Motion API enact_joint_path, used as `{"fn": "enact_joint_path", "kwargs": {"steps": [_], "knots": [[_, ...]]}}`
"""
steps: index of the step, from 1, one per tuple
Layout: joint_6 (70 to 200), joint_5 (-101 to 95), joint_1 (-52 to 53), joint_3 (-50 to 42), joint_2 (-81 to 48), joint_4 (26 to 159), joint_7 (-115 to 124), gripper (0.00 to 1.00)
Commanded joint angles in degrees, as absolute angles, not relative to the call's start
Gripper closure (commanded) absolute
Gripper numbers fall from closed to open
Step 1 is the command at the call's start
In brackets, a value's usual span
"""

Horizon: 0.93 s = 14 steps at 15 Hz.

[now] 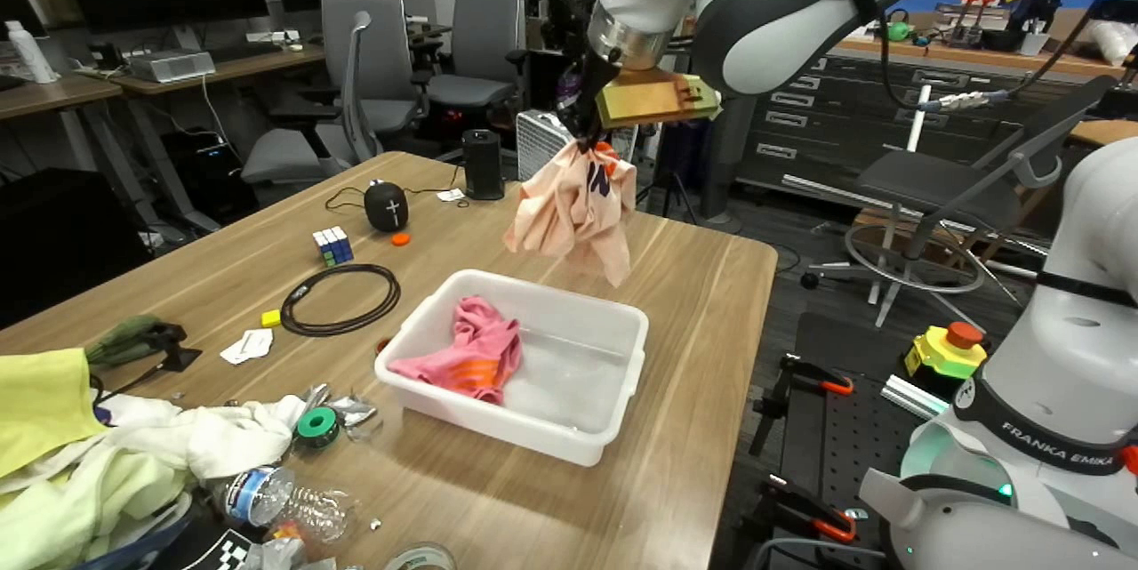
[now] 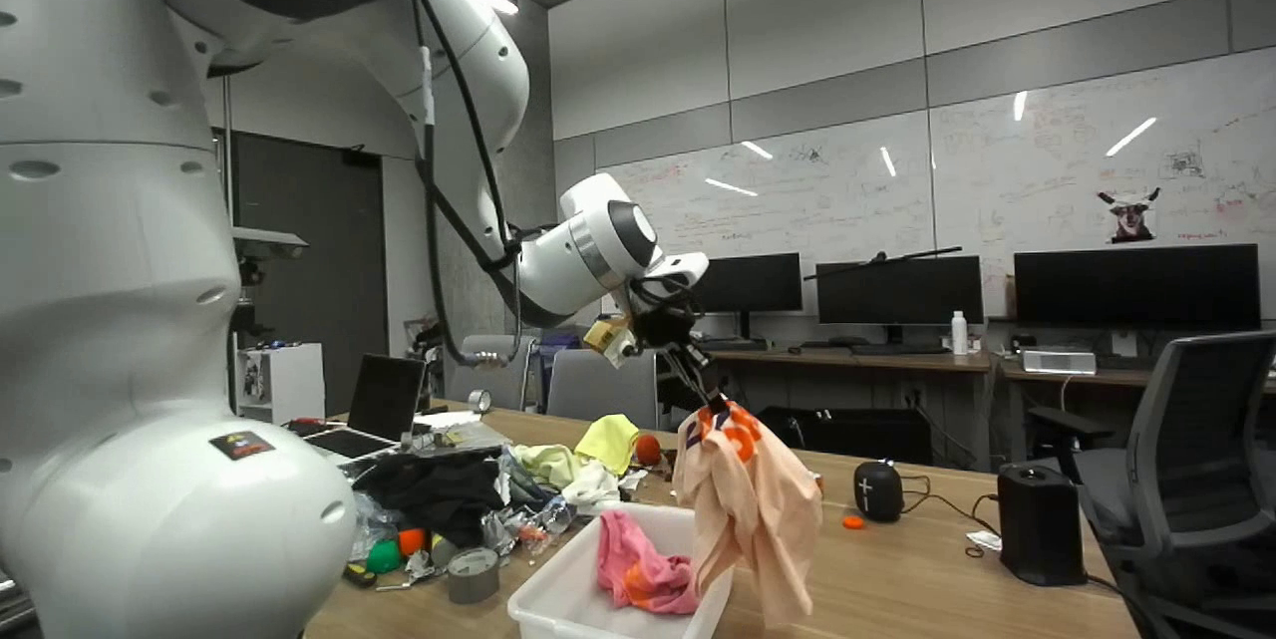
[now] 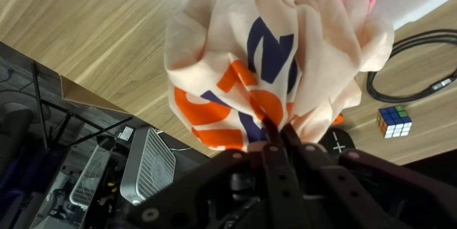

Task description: Pick up the cloths from the plastic container and put them on the table.

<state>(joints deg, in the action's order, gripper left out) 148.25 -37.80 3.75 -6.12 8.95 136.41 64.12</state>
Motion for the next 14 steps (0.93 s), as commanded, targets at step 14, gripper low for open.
{"fn": "enact_joint_path", "kwargs": {"steps": [14], "knots": [[134.8,-38.4,-8.3,-6.2,-0.9,134.0,68.2,0.82]]}}
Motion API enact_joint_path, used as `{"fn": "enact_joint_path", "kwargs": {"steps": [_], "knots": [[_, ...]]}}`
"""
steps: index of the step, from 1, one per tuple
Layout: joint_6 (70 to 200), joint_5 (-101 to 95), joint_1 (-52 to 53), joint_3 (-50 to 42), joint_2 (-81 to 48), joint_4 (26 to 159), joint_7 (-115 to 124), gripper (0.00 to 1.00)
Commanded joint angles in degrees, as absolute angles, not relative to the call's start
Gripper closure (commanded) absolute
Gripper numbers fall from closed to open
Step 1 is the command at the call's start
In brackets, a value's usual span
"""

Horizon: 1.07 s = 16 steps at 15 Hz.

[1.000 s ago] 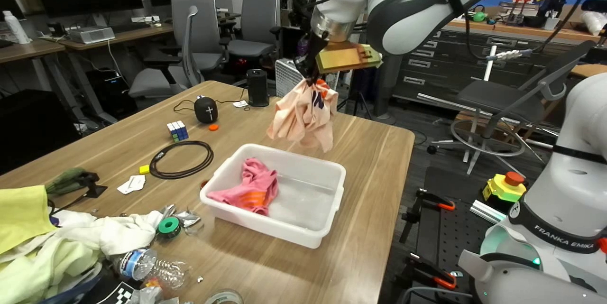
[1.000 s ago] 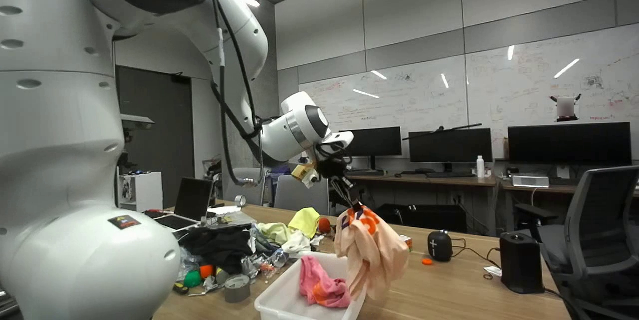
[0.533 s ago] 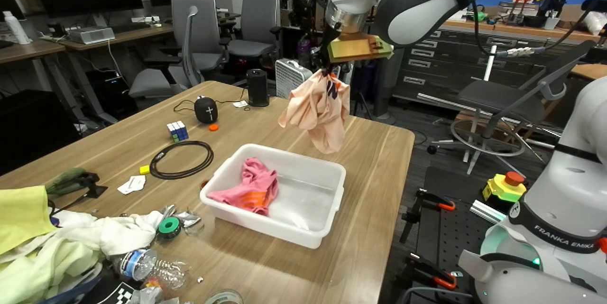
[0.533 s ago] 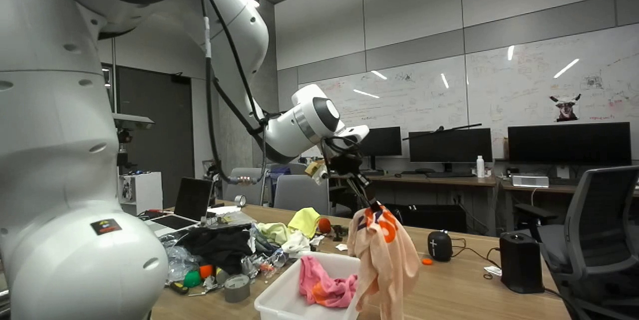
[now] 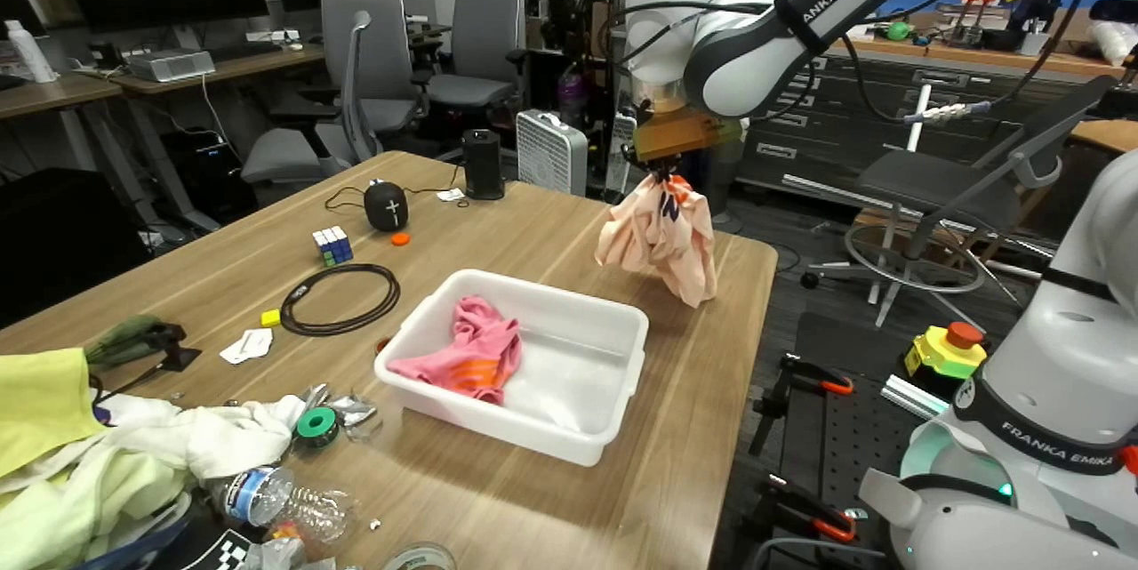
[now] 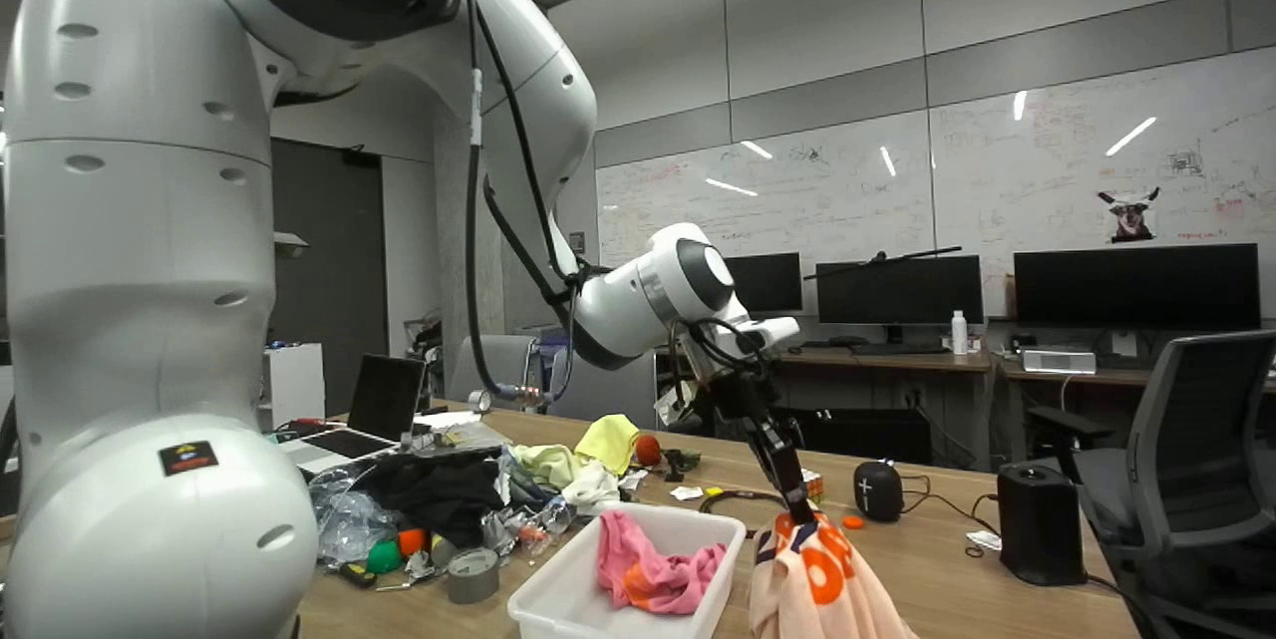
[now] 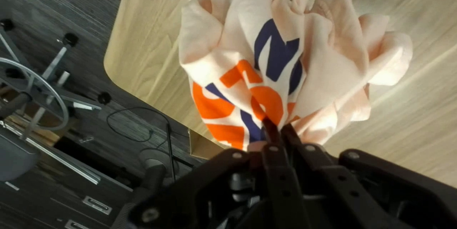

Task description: Pick up the cloths from the plastic container and put them on the table.

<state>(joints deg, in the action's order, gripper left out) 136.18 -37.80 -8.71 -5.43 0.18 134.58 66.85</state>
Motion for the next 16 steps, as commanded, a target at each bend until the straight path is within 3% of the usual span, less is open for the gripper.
{"fn": "enact_joint_path", "kwargs": {"steps": [1,10,16], "knots": [[134.1,-37.7,-8.0,-6.3,-1.9,132.9,68.0,0.69],[132.6,-35.5,-4.8,-4.6,1.2,134.3,64.1,0.02],[131.9,-36.4,-0.2,0.6,7.7,136.0,59.6,0.0]]}}
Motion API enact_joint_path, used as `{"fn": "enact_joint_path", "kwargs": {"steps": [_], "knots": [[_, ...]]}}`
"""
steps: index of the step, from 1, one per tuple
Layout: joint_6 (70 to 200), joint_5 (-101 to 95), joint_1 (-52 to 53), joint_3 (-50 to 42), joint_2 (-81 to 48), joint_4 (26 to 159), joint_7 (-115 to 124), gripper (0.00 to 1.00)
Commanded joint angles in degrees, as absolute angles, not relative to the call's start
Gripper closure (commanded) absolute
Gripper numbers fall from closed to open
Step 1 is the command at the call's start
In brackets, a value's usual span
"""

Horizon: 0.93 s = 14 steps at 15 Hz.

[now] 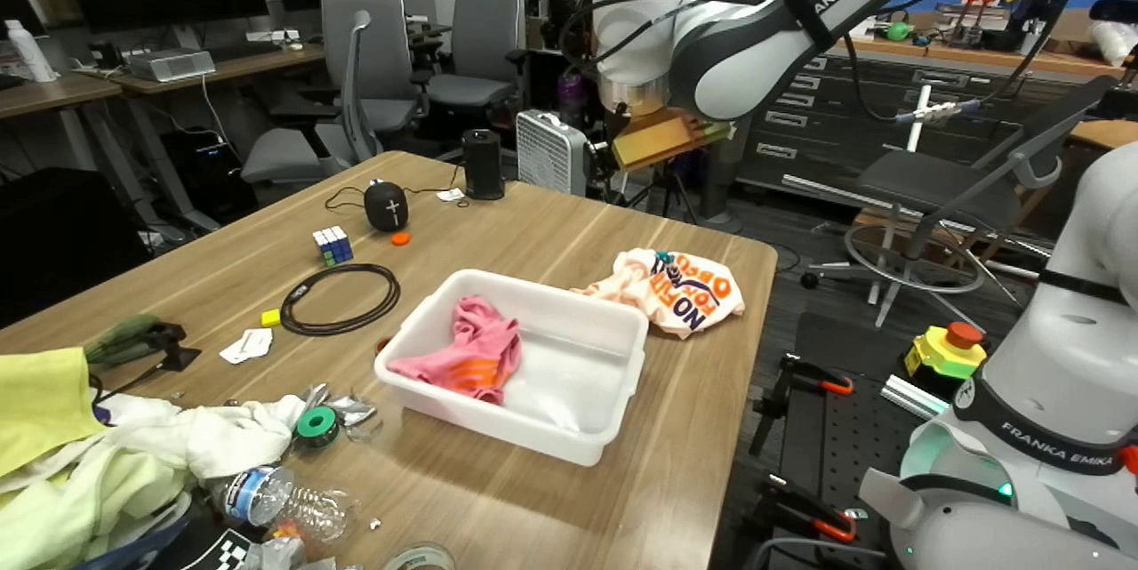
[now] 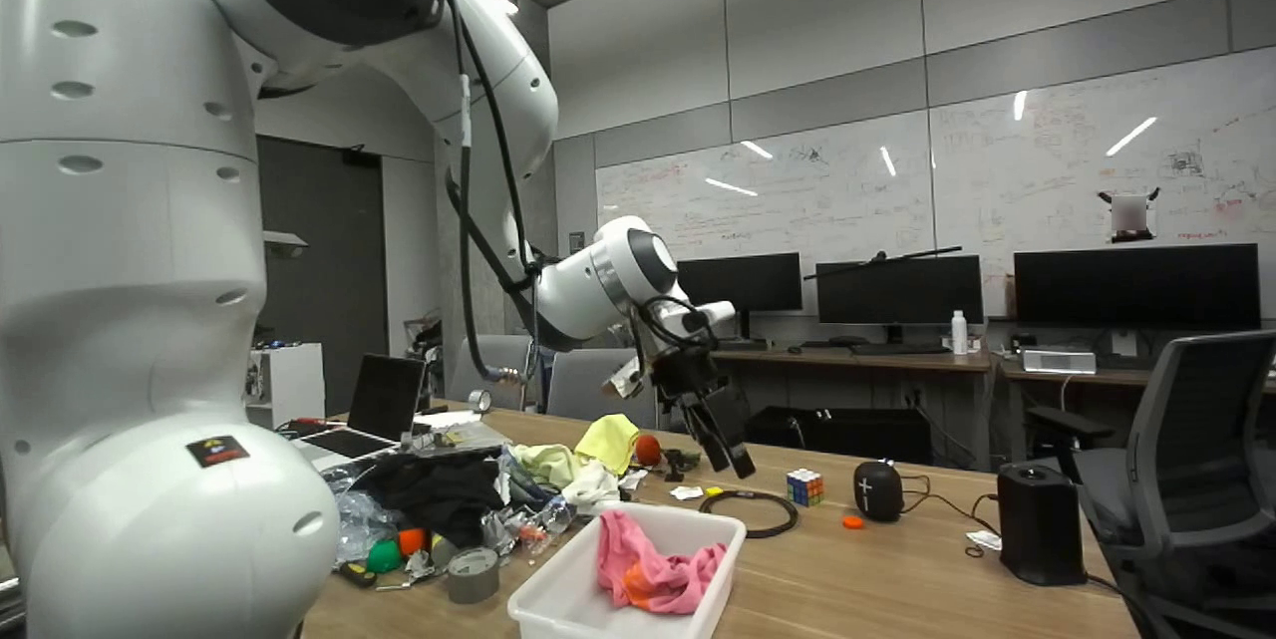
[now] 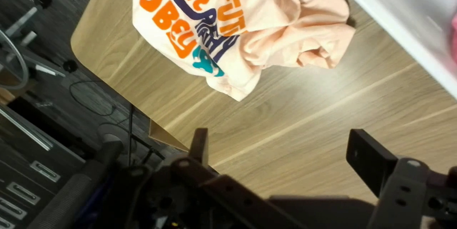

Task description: Pick up the cloths from the plastic container and put them on the table.

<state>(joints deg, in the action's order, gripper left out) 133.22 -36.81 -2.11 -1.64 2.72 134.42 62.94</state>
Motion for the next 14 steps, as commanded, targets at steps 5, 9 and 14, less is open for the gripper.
{"fn": "enact_joint_path", "kwargs": {"steps": [5,9,14], "knots": [[130.6,-36.7,3.6,6.8,10.6,134.4,57.6,0.0],[130.2,-35.1,6.2,10.8,9.0,130.3,56.0,0.0],[129.7,-33.2,7.9,13.2,3.2,123.3,55.2,0.0]]}}
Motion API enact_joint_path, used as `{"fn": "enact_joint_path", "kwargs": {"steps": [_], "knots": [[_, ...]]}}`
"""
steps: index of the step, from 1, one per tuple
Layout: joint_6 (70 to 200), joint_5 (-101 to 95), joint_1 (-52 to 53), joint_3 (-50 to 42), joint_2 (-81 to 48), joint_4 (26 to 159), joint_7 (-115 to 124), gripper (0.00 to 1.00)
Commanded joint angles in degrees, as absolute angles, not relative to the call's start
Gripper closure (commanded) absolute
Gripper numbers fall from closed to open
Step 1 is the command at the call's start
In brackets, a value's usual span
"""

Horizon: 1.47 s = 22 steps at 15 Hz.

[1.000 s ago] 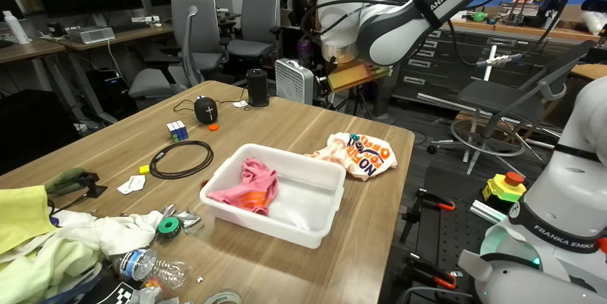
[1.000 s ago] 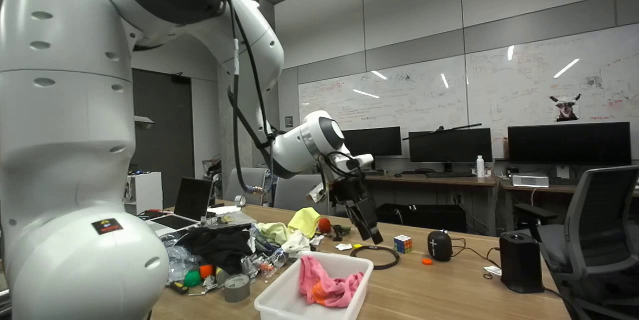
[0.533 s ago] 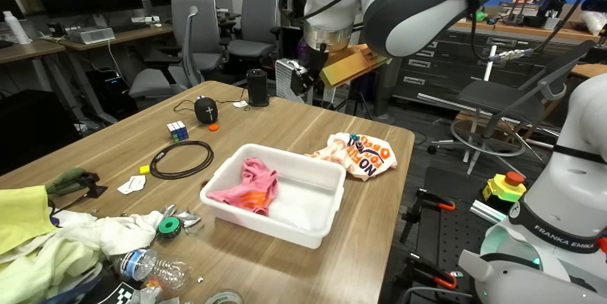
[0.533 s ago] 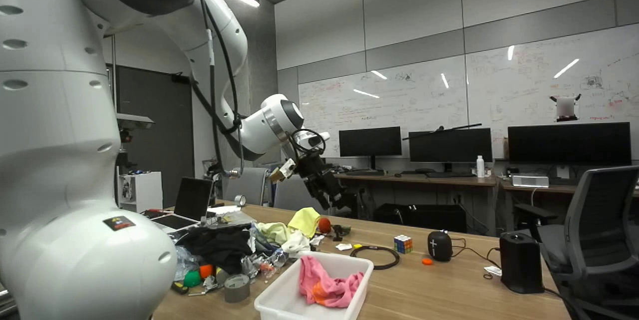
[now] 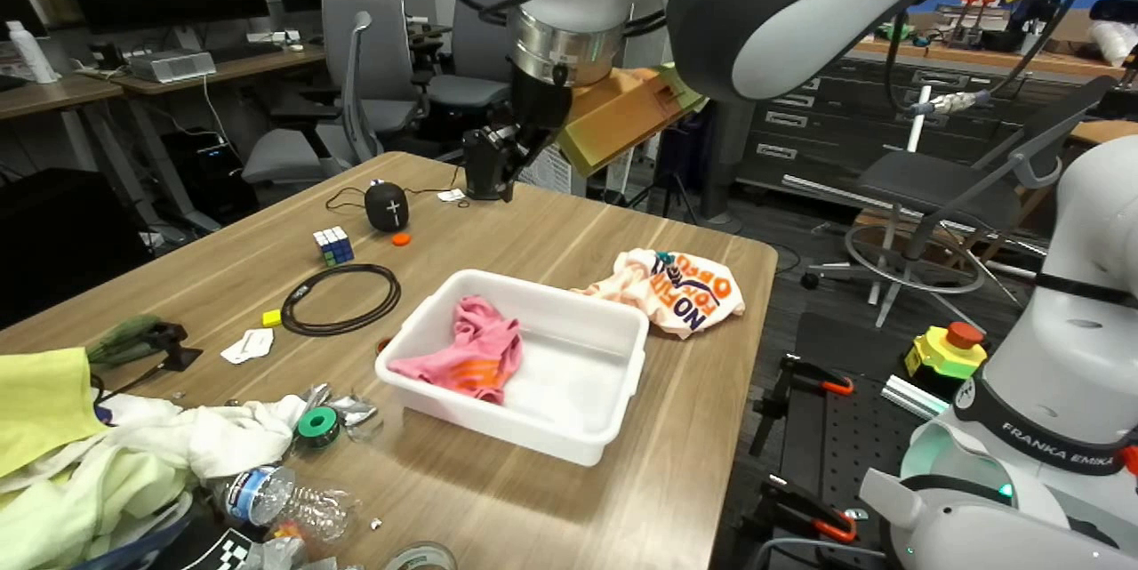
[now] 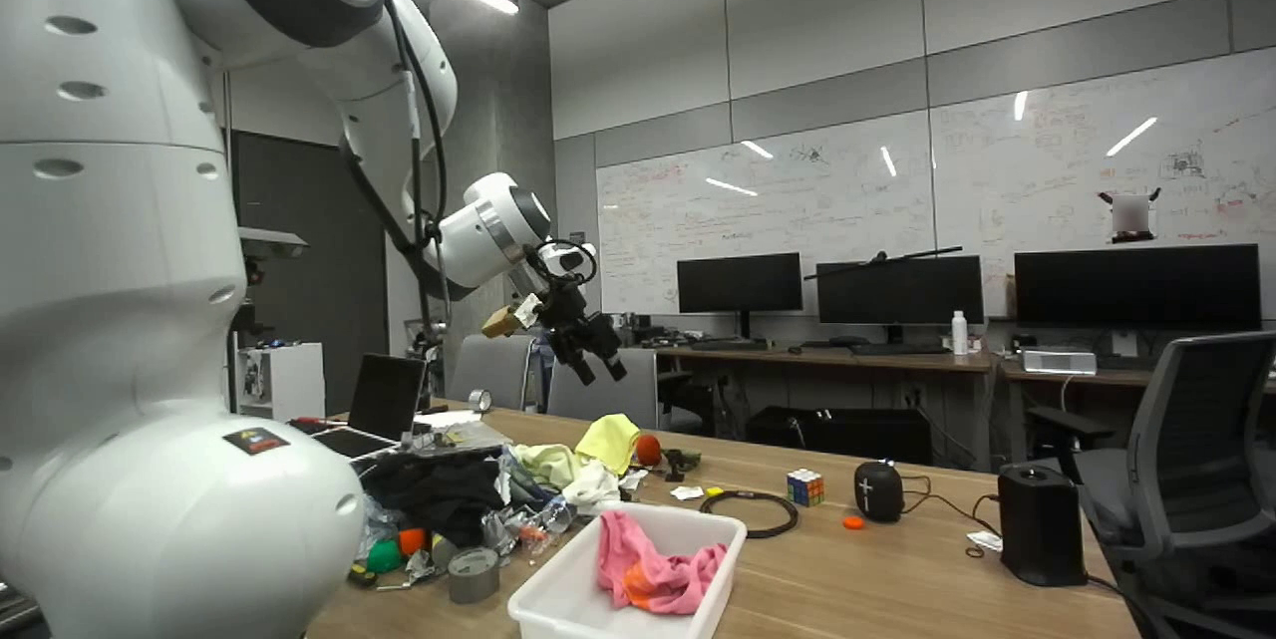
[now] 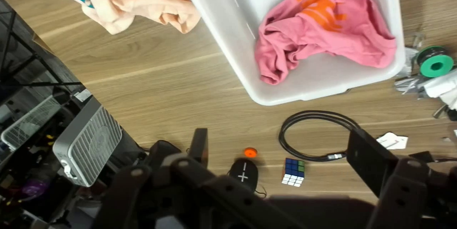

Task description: Pick up the cloths from the plastic container and put them on the table.

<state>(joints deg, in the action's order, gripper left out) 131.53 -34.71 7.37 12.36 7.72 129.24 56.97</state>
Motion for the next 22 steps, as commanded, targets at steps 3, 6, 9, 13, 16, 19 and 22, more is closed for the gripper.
{"fn": "enact_joint_path", "kwargs": {"steps": [3,6,9,13,16,19,22], "knots": [[128.4,-32.7,8.4,13.0,-2.0,118.0,55.8,0.0],[127.0,-33.9,9.3,12.2,-6.9,113.3,56.0,0.0],[126.3,-34.2,10.6,10.9,-12.1,109.0,56.1,0.0],[126.8,-32.9,12.5,8.9,-18.1,105.2,55.3,0.0],[127.4,-32.8,13.9,7.2,-22.6,103.4,55.4,0.0],[127.9,-31.9,14.7,5.8,-26.1,102.3,54.9,0.0],[128.7,-30.3,15.1,4.6,-28.9,101.8,54.2,0.0]]}}
